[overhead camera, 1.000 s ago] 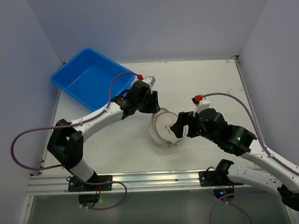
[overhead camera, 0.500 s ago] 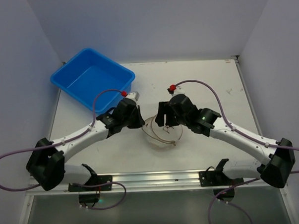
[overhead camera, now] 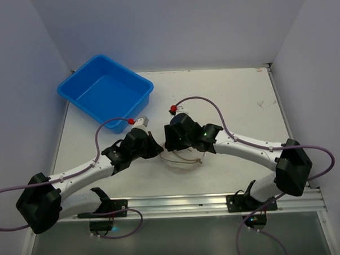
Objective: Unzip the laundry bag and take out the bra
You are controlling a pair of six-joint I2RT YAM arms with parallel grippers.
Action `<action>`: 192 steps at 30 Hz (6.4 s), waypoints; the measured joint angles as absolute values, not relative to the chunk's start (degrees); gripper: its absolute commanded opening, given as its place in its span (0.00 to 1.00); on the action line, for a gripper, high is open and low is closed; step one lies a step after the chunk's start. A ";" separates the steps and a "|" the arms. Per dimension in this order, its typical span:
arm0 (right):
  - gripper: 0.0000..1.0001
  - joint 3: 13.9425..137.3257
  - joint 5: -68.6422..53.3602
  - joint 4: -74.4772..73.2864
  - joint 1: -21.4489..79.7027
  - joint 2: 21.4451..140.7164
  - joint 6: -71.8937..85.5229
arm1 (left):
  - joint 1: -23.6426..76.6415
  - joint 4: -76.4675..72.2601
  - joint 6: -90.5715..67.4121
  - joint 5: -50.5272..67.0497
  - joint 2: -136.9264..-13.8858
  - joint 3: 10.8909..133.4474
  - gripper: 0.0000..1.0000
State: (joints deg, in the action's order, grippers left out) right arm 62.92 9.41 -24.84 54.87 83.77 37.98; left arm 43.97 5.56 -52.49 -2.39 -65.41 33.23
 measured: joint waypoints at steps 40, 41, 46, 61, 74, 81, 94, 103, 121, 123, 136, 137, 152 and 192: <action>0.74 30.57 9.34 -48.73 45.71 12.58 56.77 | 44.01 5.43 -53.12 -6.42 -62.50 31.99 0.00; 0.78 31.73 9.23 -50.94 45.74 12.56 56.86 | 44.01 5.45 -53.04 -6.44 -62.61 31.97 0.00; 0.93 39.68 10.13 -58.19 45.74 11.60 56.99 | 44.01 5.61 -52.90 -6.44 -63.00 31.99 0.00; 0.72 37.71 4.95 -43.11 45.74 34.11 48.05 | 44.01 7.07 -51.20 -6.26 -63.11 31.99 0.00; 0.38 41.58 4.03 -22.24 43.46 66.15 39.97 | 44.01 7.88 -50.33 -6.24 -62.00 31.97 0.00; 0.00 41.56 5.06 -20.32 42.89 68.82 38.70 | 43.99 8.64 -48.31 -6.28 -61.95 31.97 0.00; 0.00 39.68 8.34 -23.86 42.72 53.67 35.83 | 43.94 13.13 -43.64 -4.75 -64.47 39.57 0.59; 0.00 37.52 5.41 -20.62 42.72 59.53 35.94 | 52.36 14.37 -43.75 -5.54 -66.96 51.99 0.52; 0.00 33.43 3.51 -17.69 42.70 59.72 36.91 | 60.18 14.66 -43.88 -13.13 -91.48 58.24 0.56; 0.00 32.88 3.51 -17.69 42.68 59.66 36.91 | 60.18 14.41 -43.86 -14.46 -91.59 57.87 0.63; 0.00 31.35 3.40 -17.54 42.68 58.83 37.52 | 62.08 11.73 -43.62 -16.23 -92.36 55.66 0.87; 0.00 31.35 3.40 -17.56 42.68 58.72 37.52 | 62.48 11.60 -43.42 -16.25 -92.40 55.66 0.87; 0.00 31.14 2.81 -17.63 42.68 56.47 37.74 | 64.60 14.13 -46.50 -22.04 -100.12 59.70 0.81; 0.00 32.18 2.48 -16.82 40.95 61.84 36.36 | 58.94 12.45 -34.76 -2.09 -63.88 44.01 0.00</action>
